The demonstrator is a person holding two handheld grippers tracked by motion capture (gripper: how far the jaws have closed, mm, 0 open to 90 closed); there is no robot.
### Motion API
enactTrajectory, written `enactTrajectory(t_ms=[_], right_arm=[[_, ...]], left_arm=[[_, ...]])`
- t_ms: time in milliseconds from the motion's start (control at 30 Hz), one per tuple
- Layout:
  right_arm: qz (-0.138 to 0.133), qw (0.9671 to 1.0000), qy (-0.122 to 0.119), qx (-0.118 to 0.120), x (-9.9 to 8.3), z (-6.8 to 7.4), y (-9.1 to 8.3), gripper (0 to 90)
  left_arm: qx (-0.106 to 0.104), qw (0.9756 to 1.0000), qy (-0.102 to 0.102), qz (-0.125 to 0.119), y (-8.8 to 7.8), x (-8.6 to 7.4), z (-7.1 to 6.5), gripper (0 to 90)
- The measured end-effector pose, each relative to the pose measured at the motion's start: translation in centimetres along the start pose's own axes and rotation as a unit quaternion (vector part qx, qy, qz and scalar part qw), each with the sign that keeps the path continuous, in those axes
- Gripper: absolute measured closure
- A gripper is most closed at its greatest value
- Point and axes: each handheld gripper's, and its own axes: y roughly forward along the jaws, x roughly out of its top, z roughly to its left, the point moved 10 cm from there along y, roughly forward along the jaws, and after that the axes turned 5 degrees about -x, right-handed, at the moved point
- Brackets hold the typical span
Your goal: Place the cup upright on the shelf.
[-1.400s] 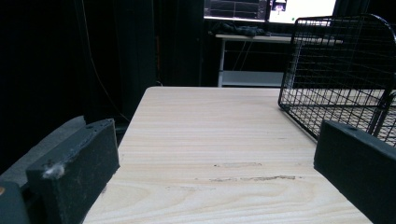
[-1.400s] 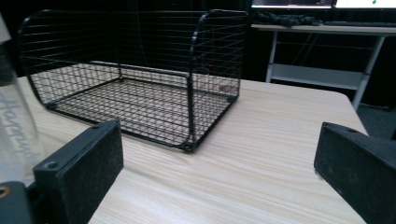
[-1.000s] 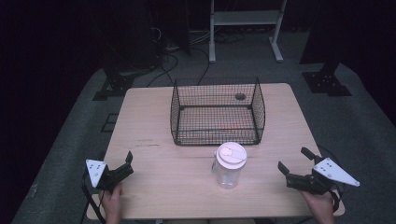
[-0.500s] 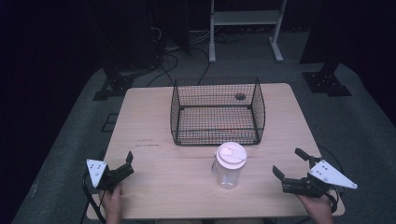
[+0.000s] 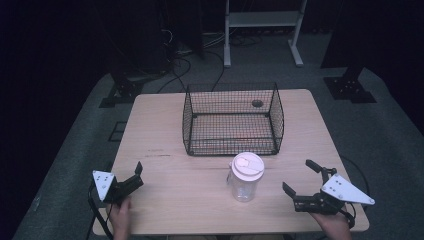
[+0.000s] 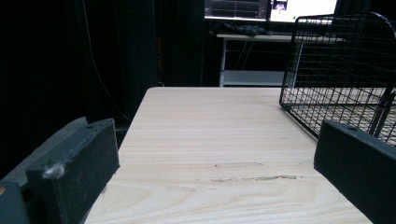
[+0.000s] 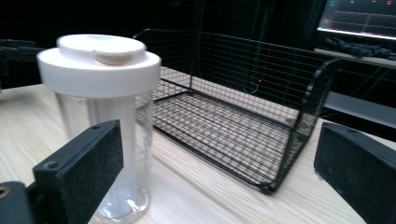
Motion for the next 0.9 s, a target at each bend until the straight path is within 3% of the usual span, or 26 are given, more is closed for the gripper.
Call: enactTrajectory(t_ms=[467, 900], right_arm=[[0.004, 0.9982, -0.026, 0.054, 1.2, 4.1, 1.4, 0.8], [0.007, 0.9971, -0.038, 0.066, 1.4, 5.8, 2.4, 0.8]], left_arm=[[0.001, 1.0, 0.0, -0.001, 0.0, 0.0, 0.0, 0.0], [0.001, 1.0, -0.001, -0.001, 0.0, 0.0, 0.1, 0.0]])
